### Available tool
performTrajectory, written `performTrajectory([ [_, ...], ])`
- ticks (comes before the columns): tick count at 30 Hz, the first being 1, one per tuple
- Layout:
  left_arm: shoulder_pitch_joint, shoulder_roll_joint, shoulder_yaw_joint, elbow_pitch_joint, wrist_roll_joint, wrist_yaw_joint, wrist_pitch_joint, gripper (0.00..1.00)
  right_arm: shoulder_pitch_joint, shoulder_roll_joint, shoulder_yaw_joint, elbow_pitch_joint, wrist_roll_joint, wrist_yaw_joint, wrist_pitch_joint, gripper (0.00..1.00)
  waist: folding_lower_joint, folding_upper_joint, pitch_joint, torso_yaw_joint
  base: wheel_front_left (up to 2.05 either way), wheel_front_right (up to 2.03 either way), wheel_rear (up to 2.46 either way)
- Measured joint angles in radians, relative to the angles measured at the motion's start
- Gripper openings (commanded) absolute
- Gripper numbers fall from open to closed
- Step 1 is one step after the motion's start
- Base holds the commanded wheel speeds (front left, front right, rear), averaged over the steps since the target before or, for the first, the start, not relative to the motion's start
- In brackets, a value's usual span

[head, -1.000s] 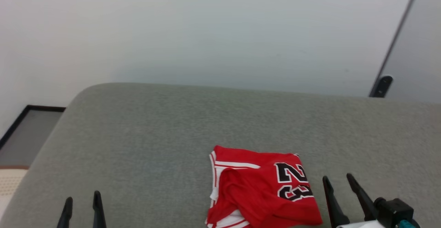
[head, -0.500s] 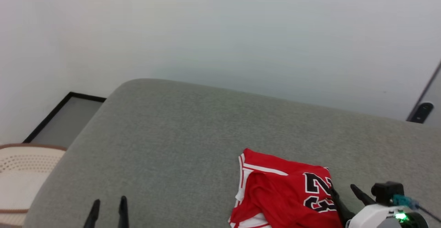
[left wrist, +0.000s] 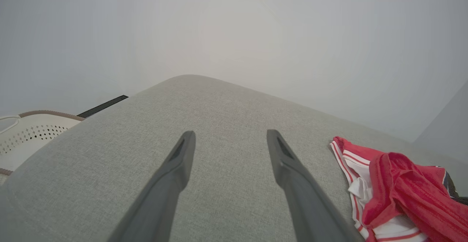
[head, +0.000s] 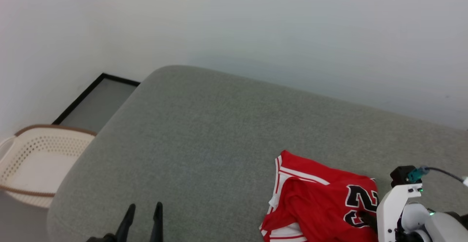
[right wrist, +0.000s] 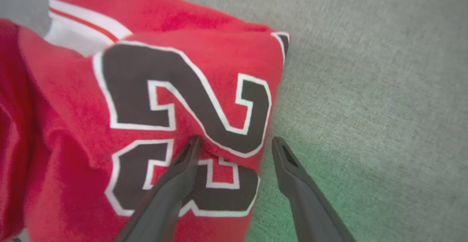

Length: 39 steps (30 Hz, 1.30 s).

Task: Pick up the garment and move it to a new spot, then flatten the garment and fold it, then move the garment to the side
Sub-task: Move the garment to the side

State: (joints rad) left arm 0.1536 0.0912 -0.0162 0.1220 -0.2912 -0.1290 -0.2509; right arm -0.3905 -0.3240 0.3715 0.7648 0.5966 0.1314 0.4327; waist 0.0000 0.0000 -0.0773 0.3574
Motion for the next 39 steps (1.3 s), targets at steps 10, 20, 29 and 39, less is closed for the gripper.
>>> performTrajectory([
  [10, -0.051, -0.019, -0.051, 0.044, -0.021, 0.0, -0.005, 1.0, -0.116, 0.014, -0.022, 0.101, -0.028, 0.0, 0.193, 1.0, 0.0, 0.0, 0.075, 0.047, 0.0, 0.0, 0.0],
  [20, -0.073, -0.023, -0.061, 0.081, -0.037, 0.0, -0.009, 1.0, -0.139, 0.034, -0.057, 0.128, -0.033, -0.002, 0.185, 0.0, 0.0, 0.0, 0.094, 0.068, 0.0, 0.0, 0.0],
  [29, -0.077, 0.006, -0.05, 0.091, -0.054, 0.0, -0.009, 1.0, -0.134, 0.035, -0.057, 0.1, -0.005, -0.001, 0.161, 0.0, 0.0, 0.0, 0.056, 0.042, 0.0, 0.0, 0.0],
  [39, -0.095, 0.021, -0.079, 0.078, -0.06, 0.0, 0.002, 1.0, -0.167, -0.042, -0.038, 0.083, 0.003, 0.0, 0.148, 0.0, 0.0, 0.0, 0.046, -0.012, 0.0, 0.0, 0.0],
])
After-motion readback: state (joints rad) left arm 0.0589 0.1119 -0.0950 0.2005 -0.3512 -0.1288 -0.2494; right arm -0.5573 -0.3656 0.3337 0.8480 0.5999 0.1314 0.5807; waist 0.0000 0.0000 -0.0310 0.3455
